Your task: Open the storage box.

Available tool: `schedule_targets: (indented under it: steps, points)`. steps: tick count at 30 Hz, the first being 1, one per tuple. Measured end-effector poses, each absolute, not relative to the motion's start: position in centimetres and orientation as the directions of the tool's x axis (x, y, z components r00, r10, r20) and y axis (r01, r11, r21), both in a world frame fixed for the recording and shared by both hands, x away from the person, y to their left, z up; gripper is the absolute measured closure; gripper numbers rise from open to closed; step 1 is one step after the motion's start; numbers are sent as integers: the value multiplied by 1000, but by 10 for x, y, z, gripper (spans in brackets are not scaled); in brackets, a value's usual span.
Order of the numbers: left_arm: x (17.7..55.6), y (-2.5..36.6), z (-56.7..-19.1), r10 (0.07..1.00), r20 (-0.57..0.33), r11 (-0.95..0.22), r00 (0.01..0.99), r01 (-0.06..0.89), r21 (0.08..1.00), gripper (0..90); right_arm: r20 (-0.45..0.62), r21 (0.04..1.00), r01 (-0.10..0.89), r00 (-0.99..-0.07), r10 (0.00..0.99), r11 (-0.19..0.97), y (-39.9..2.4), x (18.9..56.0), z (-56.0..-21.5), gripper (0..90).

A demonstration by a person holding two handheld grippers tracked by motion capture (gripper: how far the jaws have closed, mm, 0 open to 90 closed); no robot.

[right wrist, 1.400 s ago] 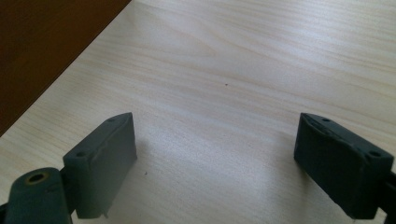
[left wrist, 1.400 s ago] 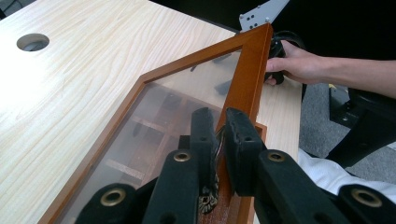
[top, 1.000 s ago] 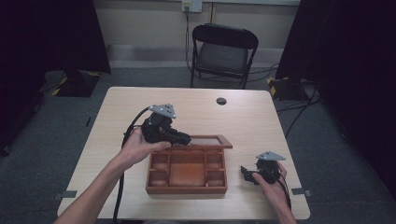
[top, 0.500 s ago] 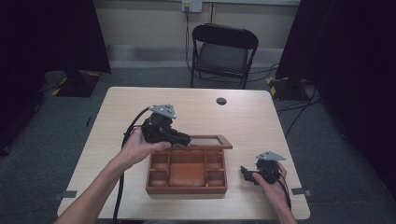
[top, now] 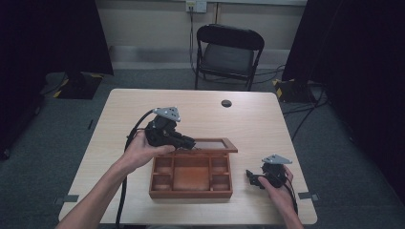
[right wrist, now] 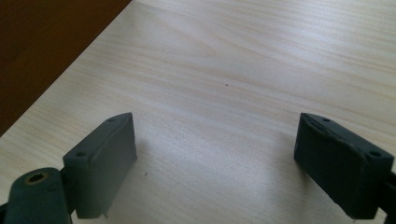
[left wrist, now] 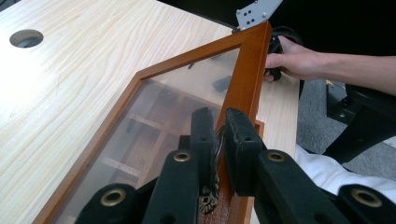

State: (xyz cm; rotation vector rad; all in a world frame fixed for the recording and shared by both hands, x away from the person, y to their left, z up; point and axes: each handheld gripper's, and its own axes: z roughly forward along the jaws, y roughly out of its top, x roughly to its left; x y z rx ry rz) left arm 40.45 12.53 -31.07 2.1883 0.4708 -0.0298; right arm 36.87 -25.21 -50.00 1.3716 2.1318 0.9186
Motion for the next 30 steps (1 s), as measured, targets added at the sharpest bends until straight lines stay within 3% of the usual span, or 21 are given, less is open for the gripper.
schedule_targets:
  steps: [30]
  points:
    - [404, 125, -311, 326, -193, -540, 925, 350, 765, 821, -11, 732, 618, -410, 912, 287, -252, 369, -500, 121]
